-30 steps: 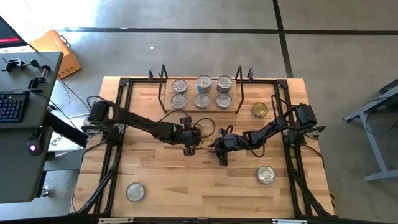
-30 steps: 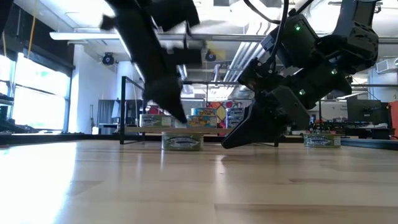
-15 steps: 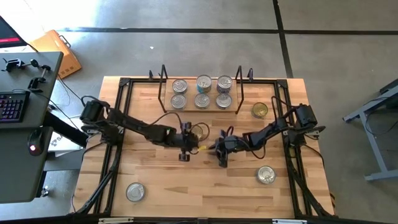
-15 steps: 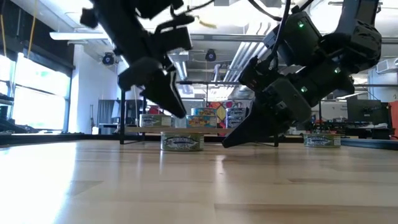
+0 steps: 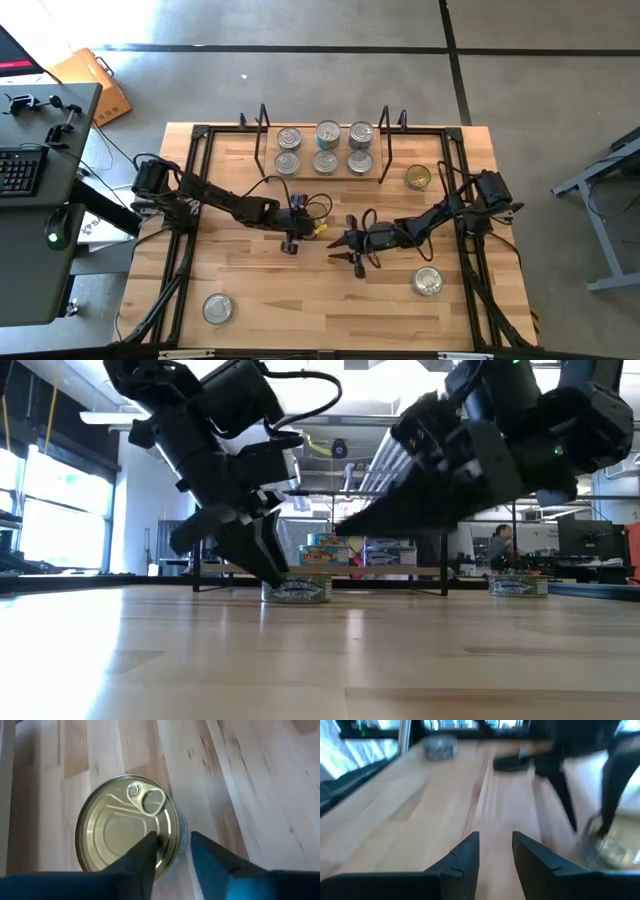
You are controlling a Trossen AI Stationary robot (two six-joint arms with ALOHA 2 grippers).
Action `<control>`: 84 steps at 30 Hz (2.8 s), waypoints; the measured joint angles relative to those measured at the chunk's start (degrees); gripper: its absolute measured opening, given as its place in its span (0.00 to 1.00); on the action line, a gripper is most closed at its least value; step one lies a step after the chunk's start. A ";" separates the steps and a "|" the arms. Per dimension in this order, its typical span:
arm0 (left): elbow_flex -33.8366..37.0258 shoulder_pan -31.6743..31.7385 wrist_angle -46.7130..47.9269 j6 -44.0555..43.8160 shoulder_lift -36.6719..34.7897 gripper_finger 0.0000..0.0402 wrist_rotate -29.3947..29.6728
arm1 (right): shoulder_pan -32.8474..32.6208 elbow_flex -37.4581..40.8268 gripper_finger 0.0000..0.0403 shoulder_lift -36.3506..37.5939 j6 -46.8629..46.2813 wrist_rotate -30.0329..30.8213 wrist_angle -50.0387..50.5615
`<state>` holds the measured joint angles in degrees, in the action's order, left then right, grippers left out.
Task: Stack canned seafood by type on shelf
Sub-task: Stack the green tuna can on top of the green tuna can on the shelf
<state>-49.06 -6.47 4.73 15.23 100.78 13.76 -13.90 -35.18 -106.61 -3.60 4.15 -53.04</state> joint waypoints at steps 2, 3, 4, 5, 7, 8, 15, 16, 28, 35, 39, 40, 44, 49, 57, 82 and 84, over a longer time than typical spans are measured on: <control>0.00 -0.56 -0.23 -0.83 0.38 0.20 -0.02 | 0.12 0.00 0.27 0.02 0.90 2.42 -2.83; 0.00 -1.01 -0.35 -1.29 0.39 0.15 -0.24 | 0.31 0.00 0.27 0.09 0.94 4.05 -3.80; 0.00 -1.53 -0.76 -1.68 0.43 0.11 -0.50 | 0.45 0.00 0.28 0.11 1.14 5.16 -4.60; 0.06 -2.15 -1.42 -2.07 0.43 0.07 -0.74 | 0.80 0.00 0.30 0.18 1.73 5.69 -4.87; 0.09 -3.37 -2.37 -2.87 0.32 0.02 -1.28 | 1.25 0.00 0.34 0.20 3.85 5.91 -4.63; 0.04 -4.02 -2.81 -3.52 0.30 0.02 -1.43 | 1.49 -0.02 0.36 0.20 5.00 5.87 -4.03; 0.37 -6.37 -7.85 -12.21 0.07 0.01 -2.53 | 1.64 -7.07 0.59 0.08 16.84 6.21 17.84; 0.37 -6.37 -8.13 -13.66 -0.16 0.00 -2.71 | 1.55 -8.61 0.62 0.02 18.98 6.71 21.99; 0.31 -6.46 -12.45 -21.49 -1.33 0.00 -1.76 | 0.97 -17.18 0.69 0.00 39.48 9.24 37.37; 0.28 -6.46 -14.20 -23.13 -1.65 0.00 -1.33 | 0.53 -15.73 0.69 -0.18 45.69 11.14 36.65; 0.26 -6.46 -15.12 -23.13 -1.65 0.00 -1.29 | 0.66 -15.63 0.69 -0.22 42.46 14.59 36.24; 0.26 -6.46 -14.98 -23.14 -1.80 0.00 -1.17 | 0.67 -15.61 0.69 -0.22 41.72 15.12 36.12; 0.26 -6.95 -14.64 -23.16 -2.57 0.00 -0.98 | 0.56 -15.56 0.61 -0.24 39.47 15.30 35.52; 0.26 -8.13 -14.21 -22.39 -5.23 0.00 0.92 | 1.15 -15.56 0.44 -0.24 34.37 14.80 35.49; 0.15 -10.28 -6.49 -17.19 -9.29 0.00 12.95 | 1.19 -15.54 0.30 -0.33 27.61 14.92 33.88; 0.13 -8.32 -20.65 0.76 -4.10 0.58 15.39 | 6.41 -17.57 0.30 -0.33 8.54 6.64 36.06; 0.15 -7.46 -18.42 -1.23 -4.10 0.58 12.19 | 6.32 -17.57 0.30 -0.33 8.54 6.73 36.08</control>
<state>-48.90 -13.94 -13.68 14.00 96.68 25.95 -7.58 -52.75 -106.94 4.94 10.88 -16.96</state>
